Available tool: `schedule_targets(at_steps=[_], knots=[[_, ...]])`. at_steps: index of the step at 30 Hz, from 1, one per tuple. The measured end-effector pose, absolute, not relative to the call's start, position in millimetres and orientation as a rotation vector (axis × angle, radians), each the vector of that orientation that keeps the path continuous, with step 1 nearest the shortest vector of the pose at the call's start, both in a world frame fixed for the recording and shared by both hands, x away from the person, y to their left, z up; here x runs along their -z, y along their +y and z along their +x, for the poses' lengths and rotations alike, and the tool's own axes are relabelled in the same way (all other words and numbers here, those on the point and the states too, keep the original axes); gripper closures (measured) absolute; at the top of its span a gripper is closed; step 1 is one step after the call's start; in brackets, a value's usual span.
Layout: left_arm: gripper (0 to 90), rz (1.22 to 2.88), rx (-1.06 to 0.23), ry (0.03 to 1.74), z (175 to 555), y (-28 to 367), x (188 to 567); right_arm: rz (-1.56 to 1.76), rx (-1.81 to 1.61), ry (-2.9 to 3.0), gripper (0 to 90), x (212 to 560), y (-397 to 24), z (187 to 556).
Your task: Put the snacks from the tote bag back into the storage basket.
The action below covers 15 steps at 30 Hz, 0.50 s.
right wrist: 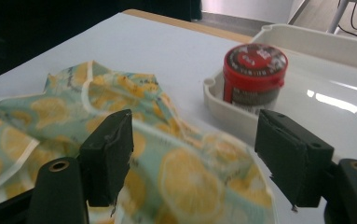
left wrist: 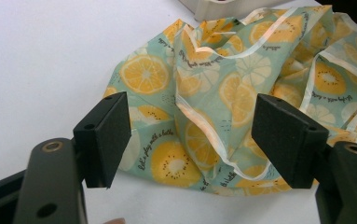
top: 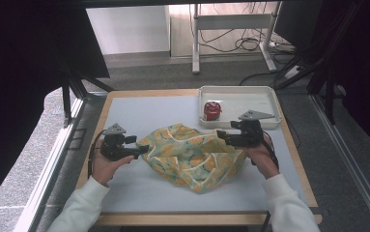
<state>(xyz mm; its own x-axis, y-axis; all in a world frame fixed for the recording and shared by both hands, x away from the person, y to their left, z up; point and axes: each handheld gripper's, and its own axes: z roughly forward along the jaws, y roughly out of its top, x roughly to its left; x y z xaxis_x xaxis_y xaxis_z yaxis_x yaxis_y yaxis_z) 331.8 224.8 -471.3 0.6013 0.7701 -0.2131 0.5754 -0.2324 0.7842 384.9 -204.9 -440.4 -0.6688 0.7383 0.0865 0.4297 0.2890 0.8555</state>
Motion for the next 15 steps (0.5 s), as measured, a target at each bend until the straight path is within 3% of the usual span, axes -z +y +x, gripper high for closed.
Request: schedule_targets(at_steps=[15], knots=[[28.5,1.930,-0.278,1.075,331.6,224.3,472.9,1.087,-1.367,2.208,28.4,463.4,-244.3,342.9]])
